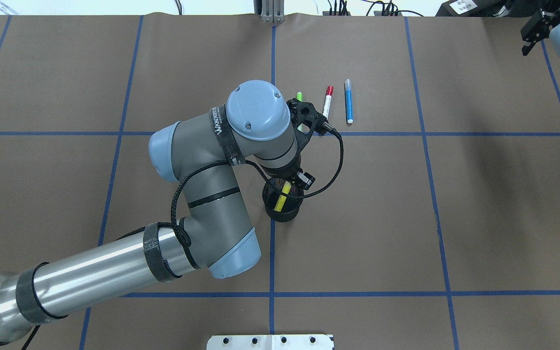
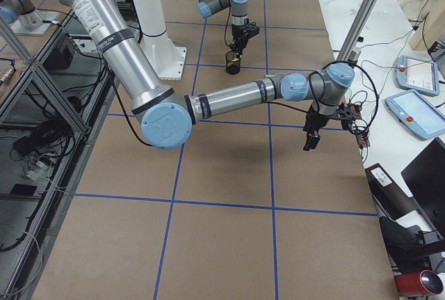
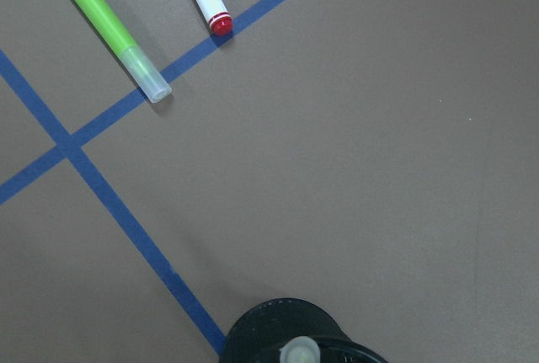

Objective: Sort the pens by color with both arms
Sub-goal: 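Align and close the left gripper on the yellow highlighter, then lift the yellow highlighter out of the cup with the left gripper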

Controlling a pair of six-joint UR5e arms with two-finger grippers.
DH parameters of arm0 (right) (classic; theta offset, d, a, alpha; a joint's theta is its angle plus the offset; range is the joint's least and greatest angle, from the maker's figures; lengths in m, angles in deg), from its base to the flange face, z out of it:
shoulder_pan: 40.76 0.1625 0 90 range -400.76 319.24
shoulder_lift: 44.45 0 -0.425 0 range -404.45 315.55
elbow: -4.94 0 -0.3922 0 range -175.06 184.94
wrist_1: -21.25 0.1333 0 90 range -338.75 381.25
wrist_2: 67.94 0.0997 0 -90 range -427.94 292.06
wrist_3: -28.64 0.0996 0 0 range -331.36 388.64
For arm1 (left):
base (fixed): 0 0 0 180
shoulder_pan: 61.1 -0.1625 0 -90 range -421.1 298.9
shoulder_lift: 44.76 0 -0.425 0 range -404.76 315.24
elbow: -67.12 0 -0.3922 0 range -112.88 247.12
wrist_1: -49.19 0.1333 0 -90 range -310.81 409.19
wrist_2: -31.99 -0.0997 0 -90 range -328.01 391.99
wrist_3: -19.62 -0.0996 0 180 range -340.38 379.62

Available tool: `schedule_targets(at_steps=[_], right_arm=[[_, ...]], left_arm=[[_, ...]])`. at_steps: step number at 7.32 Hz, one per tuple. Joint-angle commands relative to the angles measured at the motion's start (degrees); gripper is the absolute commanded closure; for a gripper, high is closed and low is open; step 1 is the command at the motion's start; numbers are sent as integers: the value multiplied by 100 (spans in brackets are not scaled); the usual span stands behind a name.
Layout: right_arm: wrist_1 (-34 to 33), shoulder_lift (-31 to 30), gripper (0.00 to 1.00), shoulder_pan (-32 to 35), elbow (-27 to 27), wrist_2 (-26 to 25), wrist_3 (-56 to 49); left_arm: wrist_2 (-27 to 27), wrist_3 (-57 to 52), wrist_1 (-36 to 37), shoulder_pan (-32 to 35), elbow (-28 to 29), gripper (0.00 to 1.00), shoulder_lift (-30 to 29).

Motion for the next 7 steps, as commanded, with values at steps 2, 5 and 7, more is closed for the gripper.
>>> schedule_targets(at_steps=[2, 5, 7], right_arm=[[6, 0, 2, 0, 9, 0, 0], [6, -9, 2, 0, 26, 0, 0], [6, -9, 2, 0, 26, 0, 0]], left_arm=[[12, 2, 453, 3, -498, 88, -30], [82, 107, 1144, 326, -561, 89, -528], [747, 116, 1438, 941, -421, 91, -742]])
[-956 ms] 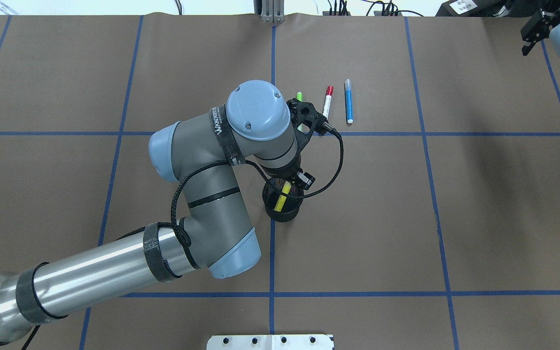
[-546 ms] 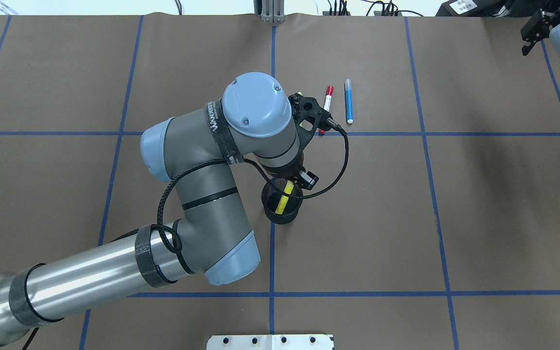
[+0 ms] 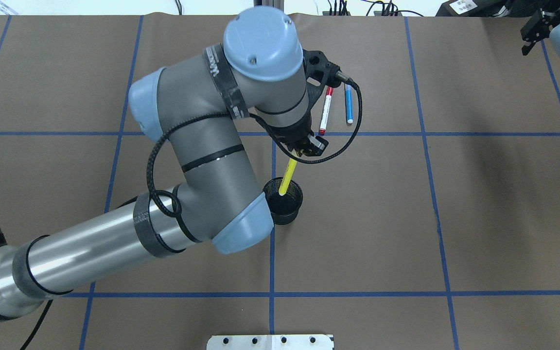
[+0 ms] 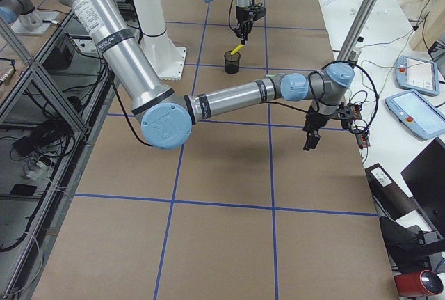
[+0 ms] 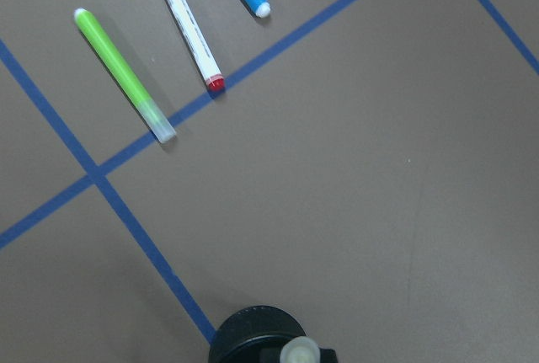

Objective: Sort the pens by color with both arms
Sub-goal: 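Lift the yellow highlighter out of the cup with the left gripper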

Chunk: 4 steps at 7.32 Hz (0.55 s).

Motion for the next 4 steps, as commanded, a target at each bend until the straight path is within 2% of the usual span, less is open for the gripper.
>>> schedule_targets(at_steps=[1, 3, 4], right_arm=[[0, -9, 2, 0, 37, -1, 0], [122, -106, 2, 8, 116, 8, -9], [428, -289, 2, 8, 186, 25, 0]], left_arm=[[529, 36, 149, 622, 458, 92, -336], [881, 28, 79, 1097, 1450, 93, -732], [1082, 28, -78, 1265, 1951, 93, -838]])
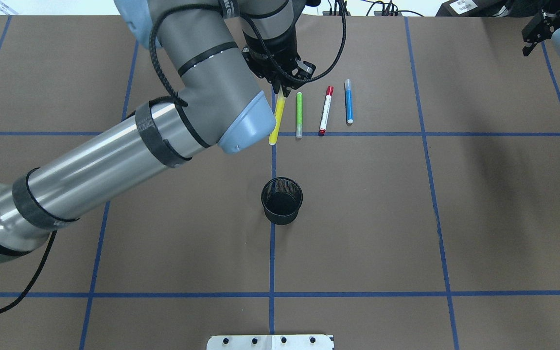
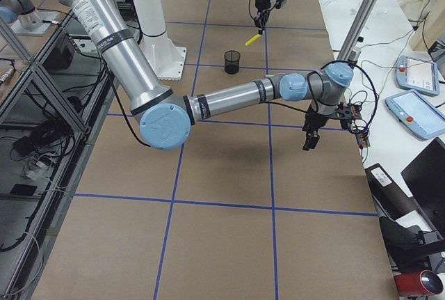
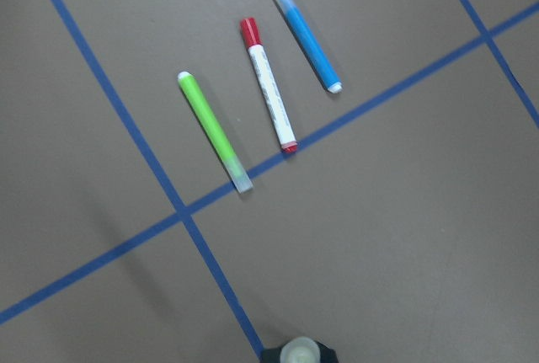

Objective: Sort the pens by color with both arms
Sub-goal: 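Lower the yellow highlighter beside the green highlighter and open the left gripper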

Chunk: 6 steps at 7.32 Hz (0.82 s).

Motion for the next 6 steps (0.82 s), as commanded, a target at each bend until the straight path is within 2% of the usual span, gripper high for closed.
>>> schedule_targets(at_steps=[1, 3, 4, 5, 6], right_arm=[[488, -228, 2, -5, 71, 25, 14], [525, -220, 2, -5, 132, 130, 6], [525, -229, 2, -5, 194, 166, 14], [525, -220, 2, -5, 212, 166, 23], [534, -220, 2, -5, 212, 166, 15]], left_arm=[[301, 7, -358, 315, 1058, 93, -204], [336, 163, -510, 324, 1605, 93, -222], [606, 391, -545, 307, 1808, 92, -274], [644, 733, -615, 281, 1992, 91, -379], [644, 1171, -1077, 185, 2290, 90, -433]])
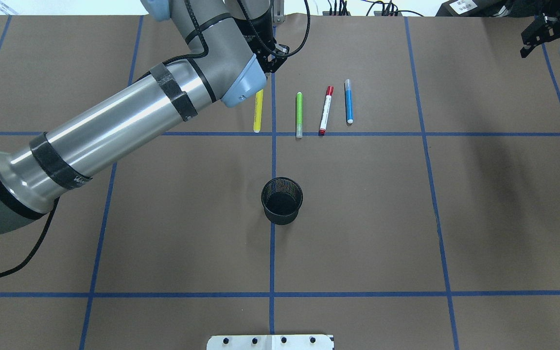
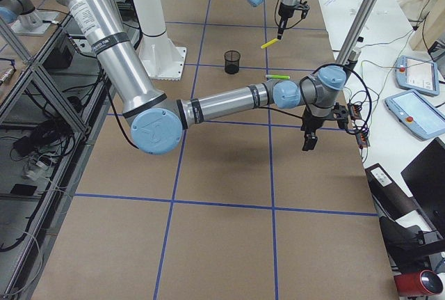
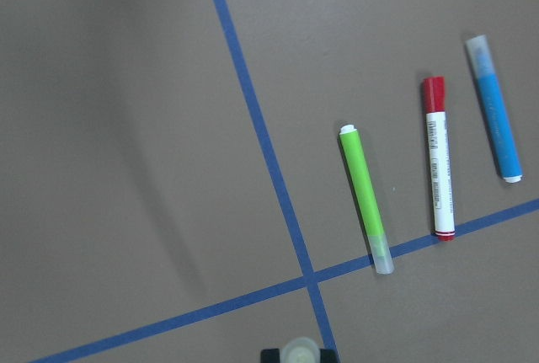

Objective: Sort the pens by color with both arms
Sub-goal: 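Lower the yellow highlighter beside the green highlighter and open the left gripper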

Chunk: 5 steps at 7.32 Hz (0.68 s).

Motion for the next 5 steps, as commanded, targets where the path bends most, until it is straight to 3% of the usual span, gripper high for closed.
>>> schedule_targets(at_steps=[1, 2, 5], right_arm=[[9, 2, 2, 0, 78, 8, 6], [9, -7, 2, 0, 96, 8, 6], [9, -25, 2, 0, 149, 17, 6]], left_arm=[[41, 1008, -1022, -234, 645, 88, -76], [24, 1379, -1480, -322, 839, 88, -84], [-64, 1409, -1941, -323, 1210, 88, -93]])
